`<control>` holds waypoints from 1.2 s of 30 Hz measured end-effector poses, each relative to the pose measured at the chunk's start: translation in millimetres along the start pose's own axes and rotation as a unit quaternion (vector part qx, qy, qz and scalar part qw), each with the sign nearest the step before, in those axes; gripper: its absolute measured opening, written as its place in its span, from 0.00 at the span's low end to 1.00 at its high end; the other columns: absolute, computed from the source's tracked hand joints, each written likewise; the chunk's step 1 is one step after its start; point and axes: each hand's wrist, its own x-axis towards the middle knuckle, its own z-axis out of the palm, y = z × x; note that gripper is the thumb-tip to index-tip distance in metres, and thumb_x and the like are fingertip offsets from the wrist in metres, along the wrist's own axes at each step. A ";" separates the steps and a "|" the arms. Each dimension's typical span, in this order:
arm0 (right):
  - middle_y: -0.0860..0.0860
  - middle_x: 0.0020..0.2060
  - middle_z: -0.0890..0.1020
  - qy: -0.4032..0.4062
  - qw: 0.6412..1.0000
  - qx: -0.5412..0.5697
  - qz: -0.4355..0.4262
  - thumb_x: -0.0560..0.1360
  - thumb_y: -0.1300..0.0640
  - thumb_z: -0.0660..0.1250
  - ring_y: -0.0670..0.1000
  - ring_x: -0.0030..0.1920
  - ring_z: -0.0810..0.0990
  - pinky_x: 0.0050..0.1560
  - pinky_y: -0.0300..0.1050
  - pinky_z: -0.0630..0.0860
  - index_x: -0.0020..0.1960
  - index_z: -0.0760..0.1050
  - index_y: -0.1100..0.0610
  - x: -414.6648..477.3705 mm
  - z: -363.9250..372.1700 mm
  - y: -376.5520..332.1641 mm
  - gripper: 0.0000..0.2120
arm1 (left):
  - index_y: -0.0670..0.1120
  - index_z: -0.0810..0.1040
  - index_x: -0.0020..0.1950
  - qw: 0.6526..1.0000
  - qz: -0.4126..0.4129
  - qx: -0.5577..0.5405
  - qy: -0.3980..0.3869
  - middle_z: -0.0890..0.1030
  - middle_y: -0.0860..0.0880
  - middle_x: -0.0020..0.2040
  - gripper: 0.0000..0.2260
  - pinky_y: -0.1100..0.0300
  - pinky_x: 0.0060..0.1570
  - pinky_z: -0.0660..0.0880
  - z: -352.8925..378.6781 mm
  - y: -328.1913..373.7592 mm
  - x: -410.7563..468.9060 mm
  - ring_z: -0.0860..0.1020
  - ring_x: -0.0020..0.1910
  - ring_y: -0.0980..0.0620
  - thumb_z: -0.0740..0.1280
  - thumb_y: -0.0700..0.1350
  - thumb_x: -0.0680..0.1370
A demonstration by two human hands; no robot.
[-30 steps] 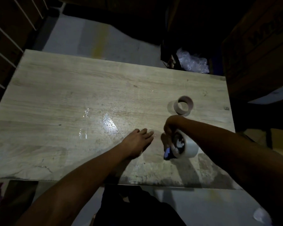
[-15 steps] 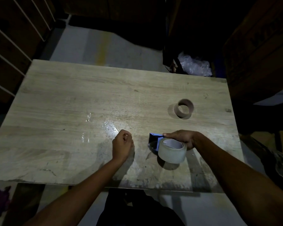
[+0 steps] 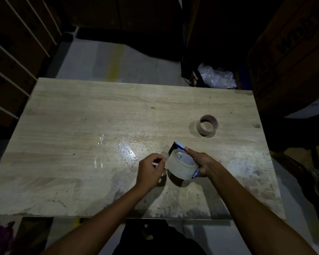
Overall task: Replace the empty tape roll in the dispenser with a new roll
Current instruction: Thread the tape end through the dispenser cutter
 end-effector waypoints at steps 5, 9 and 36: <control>0.63 0.56 0.82 0.060 0.993 0.020 -0.099 0.80 0.47 0.64 0.63 0.54 0.81 0.56 0.57 0.78 0.61 0.78 0.65 5.4 22.4 22.5 0.22 | 0.43 0.84 0.50 0.995 -0.096 -0.039 -0.015 0.85 0.49 0.45 0.07 0.56 0.46 0.79 -1.1 -11.1 26.7 0.82 0.45 0.53 0.66 0.40 0.79; 0.61 0.51 0.84 0.145 0.975 0.023 -0.167 0.79 0.47 0.66 0.63 0.53 0.82 0.59 0.60 0.78 0.55 0.81 0.61 8.7 46.7 48.8 0.17 | 0.43 0.84 0.51 0.989 -0.121 -0.021 -0.077 0.85 0.48 0.48 0.08 0.57 0.48 0.77 -4.4 -17.8 39.9 0.82 0.48 0.52 0.66 0.44 0.79; 0.64 0.40 0.84 0.386 0.904 0.005 -0.183 0.76 0.65 0.62 0.65 0.44 0.84 0.45 0.62 0.81 0.41 0.80 0.67 5.6 124.5 118.5 0.10 | 0.47 0.85 0.53 0.843 0.066 0.290 -0.448 0.85 0.49 0.51 0.16 0.57 0.49 0.78 -8.3 -19.8 118.2 0.82 0.48 0.52 0.70 0.49 0.67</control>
